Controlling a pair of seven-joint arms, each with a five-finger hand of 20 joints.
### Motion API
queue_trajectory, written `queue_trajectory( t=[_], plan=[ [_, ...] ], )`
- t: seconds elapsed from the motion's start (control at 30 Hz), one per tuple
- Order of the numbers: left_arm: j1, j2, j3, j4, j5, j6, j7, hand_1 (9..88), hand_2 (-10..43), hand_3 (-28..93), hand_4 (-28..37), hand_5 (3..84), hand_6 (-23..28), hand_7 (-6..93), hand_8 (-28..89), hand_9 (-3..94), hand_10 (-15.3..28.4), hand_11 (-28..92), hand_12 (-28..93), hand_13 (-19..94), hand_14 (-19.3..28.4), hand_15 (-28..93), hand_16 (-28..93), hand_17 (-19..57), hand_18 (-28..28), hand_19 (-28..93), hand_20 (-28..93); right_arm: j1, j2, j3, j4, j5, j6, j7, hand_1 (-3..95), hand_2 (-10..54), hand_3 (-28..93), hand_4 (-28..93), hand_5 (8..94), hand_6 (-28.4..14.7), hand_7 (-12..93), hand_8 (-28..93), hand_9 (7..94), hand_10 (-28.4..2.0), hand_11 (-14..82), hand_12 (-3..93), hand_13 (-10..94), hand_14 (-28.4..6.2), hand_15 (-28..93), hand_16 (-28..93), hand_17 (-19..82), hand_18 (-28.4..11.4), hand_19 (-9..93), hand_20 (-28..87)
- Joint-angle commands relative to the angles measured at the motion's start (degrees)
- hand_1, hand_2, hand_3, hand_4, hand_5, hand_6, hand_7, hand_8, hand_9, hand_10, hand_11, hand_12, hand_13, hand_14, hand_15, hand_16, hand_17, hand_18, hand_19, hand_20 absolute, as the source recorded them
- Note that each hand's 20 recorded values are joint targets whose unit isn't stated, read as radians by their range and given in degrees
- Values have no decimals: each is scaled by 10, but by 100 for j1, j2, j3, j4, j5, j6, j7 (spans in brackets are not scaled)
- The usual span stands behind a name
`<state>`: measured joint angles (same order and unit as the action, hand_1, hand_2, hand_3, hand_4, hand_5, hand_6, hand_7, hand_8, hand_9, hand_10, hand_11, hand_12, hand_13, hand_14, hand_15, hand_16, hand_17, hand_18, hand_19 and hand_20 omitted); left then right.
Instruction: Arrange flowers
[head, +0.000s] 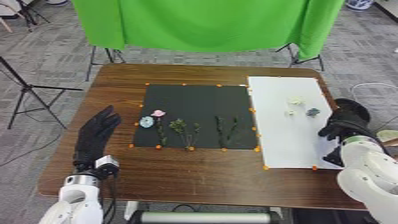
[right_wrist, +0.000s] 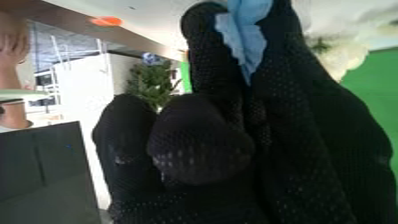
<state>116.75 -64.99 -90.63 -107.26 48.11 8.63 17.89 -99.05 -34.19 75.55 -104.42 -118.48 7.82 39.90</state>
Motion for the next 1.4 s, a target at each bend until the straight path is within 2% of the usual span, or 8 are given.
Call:
queue_trajectory(
  t=[0.03, 0.3, 0.43, 0.67, 0.9, 1.2, 1.23, 1.4],
  plan=[
    [66, 43, -62, -47, -78, 56, 0, 206, -95, 719, -283, 443, 17, 129, -72, 445, 128, 170, 115, 360, 146, 106, -3, 75, 96, 19, 164, 830, 231, -15, -586, 48, 399, -268, 597, -95, 653, -207, 792, 6, 276, 56, 931, -85, 103, 397, 937, -4, 620, 280, 672, -131, 932, 540],
    [101, 112, -114, -77, -172, -4, -40, 202, -95, 720, -283, 442, 17, 129, -71, 444, 128, 169, 115, 359, 146, 108, -1, 75, 95, 19, 164, 3258, -649, -1565, -838, 2450, 200, -688, 590, -95, 657, -197, 797, 7, 272, 55, 933, -96, 94, 389, 937, -2, 626, 275, 675, -130, 932, 567],
    [36, 119, -68, -54, -146, -86, -67, 199, -95, 721, -283, 442, 17, 130, -71, 443, 128, 169, 116, 355, 151, 113, 3, 73, 100, 19, 165, 4233, -1302, -2574, -578, 3535, -205, -833, 590, -95, 656, -196, 798, 8, 270, 55, 930, -105, 84, 378, 937, -2, 627, 275, 677, -127, 932, 576],
    [-39, 152, -67, -17, -145, -83, -90, 196, -95, 723, -283, 443, 16, 132, -71, 443, 128, 168, 117, 352, 159, 121, 11, 71, 107, 18, 167, 5682, -2241, -4832, 369, 3345, -690, -1208, 589, -95, 655, -191, 800, 6, 268, 57, 922, -112, 66, 371, 937, -3, 628, 276, 677, -128, 932, 588],
    [-89, 170, -63, 6, -130, -78, 31, 196, -95, 722, -283, 442, 16, 131, -72, 442, 127, 168, 117, 351, 163, 131, 17, 67, 114, 25, 171, 6219, -2885, -5765, 1060, 3163, -983, -1172, 589, -95, 652, -192, 799, 9, 269, 53, 915, -114, 55, 359, 937, -2, 631, 277, 677, -130, 932, 597],
    [-155, 196, -14, 14, -130, -42, 3, 196, -95, 722, -283, 443, 17, 129, -71, 442, 127, 168, 117, 351, 164, 133, 16, 66, 114, 26, 170, 6504, -3249, -6159, 1505, 2784, -1179, -1233, 584, -95, 651, -191, 794, 12, 272, 48, 905, -115, 49, 350, 937, -2, 635, 279, 679, -131, 932, 609],
    [-99, 191, -34, -23, -140, -16, 17, 196, -95, 722, -283, 443, 17, 129, -71, 442, 127, 168, 117, 350, 164, 133, 16, 66, 114, 26, 170, 6505, -3303, -6157, 1552, 2748, -1195, -1255, 584, -95, 651, -191, 794, 13, 272, 47, 904, -115, 49, 349, 937, -2, 635, 279, 679, -131, 932, 610],
    [-161, 197, -21, 6, -117, -34, -15, 195, -95, 723, -283, 444, 17, 129, -71, 442, 127, 168, 118, 351, 164, 135, 17, 66, 114, 25, 169, 6560, -3468, -6264, 1790, 2364, -1380, -1326, 581, -95, 653, -192, 789, 14, 278, 47, 903, -114, 49, 346, 937, -2, 639, 279, 679, -132, 932, 613]
  ],
)
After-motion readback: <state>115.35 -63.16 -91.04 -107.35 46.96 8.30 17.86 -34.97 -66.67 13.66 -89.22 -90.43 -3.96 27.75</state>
